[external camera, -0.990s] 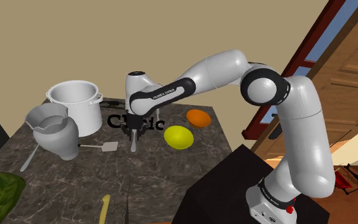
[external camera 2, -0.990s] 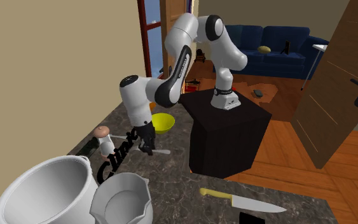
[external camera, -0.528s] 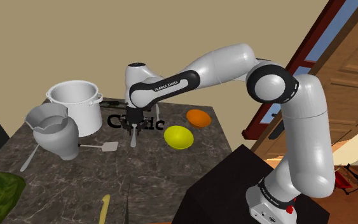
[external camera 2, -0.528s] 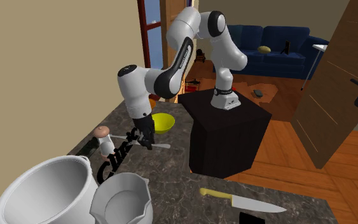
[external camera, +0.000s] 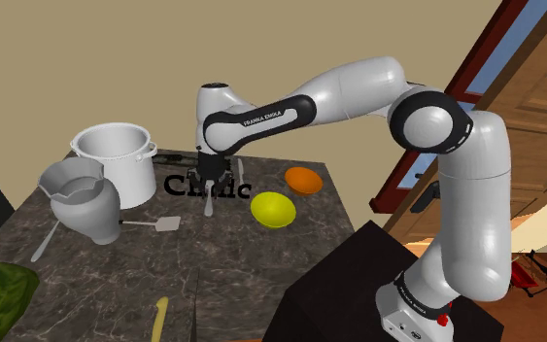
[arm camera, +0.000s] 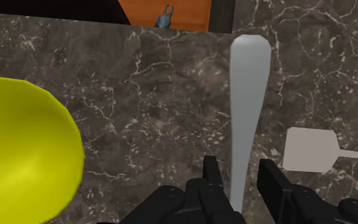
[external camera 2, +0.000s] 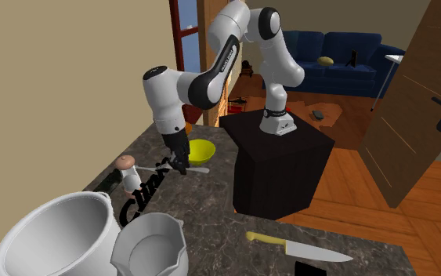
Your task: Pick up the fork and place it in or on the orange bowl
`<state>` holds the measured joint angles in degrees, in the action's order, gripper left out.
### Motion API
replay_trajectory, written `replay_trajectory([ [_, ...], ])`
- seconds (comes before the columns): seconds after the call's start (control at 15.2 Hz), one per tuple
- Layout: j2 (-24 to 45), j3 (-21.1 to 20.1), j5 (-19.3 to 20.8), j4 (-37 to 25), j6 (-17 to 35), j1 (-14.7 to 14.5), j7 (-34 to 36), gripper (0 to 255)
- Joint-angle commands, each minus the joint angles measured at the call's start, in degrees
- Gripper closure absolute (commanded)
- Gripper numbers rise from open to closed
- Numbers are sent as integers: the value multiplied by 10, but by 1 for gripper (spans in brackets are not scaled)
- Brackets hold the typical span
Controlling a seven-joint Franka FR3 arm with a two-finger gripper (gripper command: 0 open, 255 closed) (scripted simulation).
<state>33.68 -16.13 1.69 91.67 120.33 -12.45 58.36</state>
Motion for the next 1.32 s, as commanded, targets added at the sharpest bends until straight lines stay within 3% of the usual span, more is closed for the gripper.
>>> replay_trajectory([
  [0.0, -22, 2, -5, 34, 10, 20, -21, 255],
  [0.59, -107, 18, -29, 169, 52, 110, -130, 255],
  [1.25, -161, 54, -42, 249, 70, 200, -260, 255],
])
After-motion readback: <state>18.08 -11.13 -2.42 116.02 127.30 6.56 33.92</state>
